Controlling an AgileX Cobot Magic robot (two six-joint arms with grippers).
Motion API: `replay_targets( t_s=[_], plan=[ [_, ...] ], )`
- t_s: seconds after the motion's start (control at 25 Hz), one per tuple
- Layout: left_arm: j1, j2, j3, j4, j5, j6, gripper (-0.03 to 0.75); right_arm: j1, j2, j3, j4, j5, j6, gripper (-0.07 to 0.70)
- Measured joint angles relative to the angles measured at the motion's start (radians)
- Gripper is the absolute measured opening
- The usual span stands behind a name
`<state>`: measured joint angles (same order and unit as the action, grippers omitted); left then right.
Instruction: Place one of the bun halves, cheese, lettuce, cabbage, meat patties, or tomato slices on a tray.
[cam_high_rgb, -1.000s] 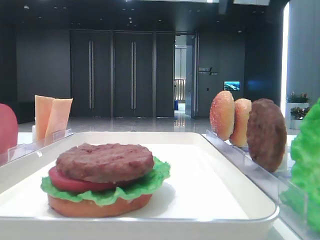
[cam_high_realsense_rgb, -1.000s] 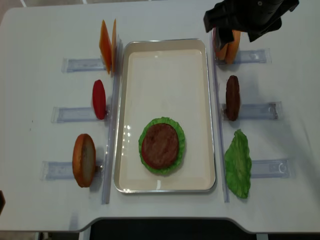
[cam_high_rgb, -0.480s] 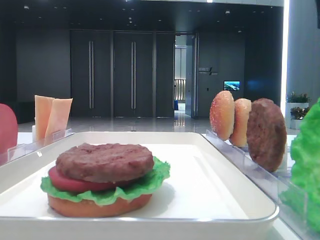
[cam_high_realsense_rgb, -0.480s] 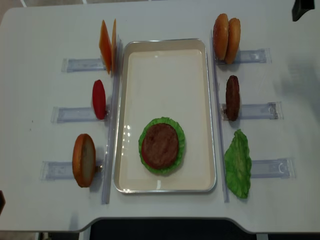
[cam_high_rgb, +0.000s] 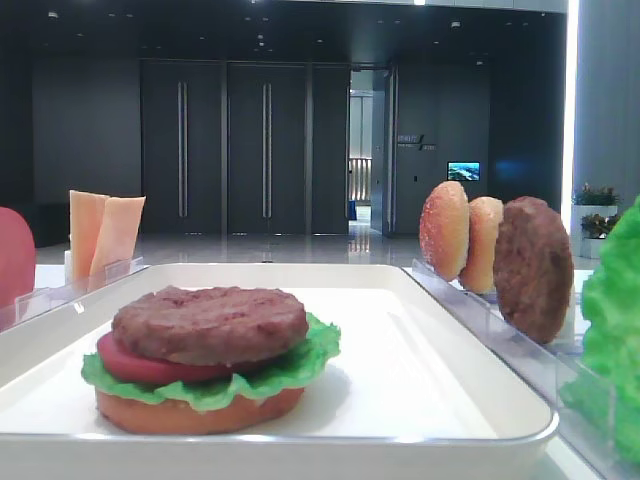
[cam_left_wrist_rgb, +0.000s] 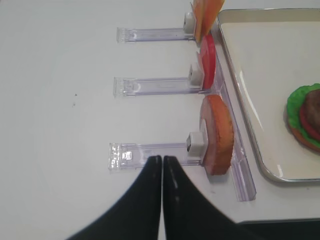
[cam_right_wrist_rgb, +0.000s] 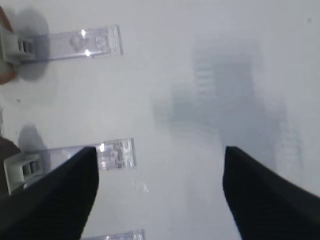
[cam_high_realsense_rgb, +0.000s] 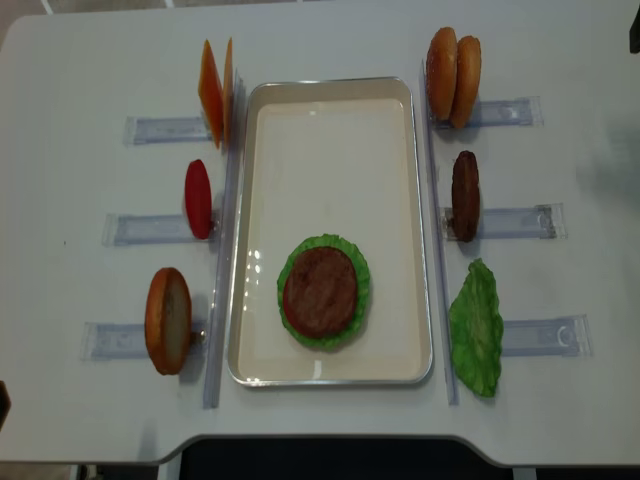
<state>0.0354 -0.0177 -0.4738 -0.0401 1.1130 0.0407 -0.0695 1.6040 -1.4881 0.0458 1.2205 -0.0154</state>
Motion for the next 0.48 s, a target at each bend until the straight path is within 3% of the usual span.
replay_targets(
  t_s=[0.48],
  plan=[
    [0.000, 0.000, 0.000, 0.000, 0.000, 0.000, -0.001, 0.000, -0.342, 0.348, 0.000, 0.002, -0.009, 0.489]
  ],
)
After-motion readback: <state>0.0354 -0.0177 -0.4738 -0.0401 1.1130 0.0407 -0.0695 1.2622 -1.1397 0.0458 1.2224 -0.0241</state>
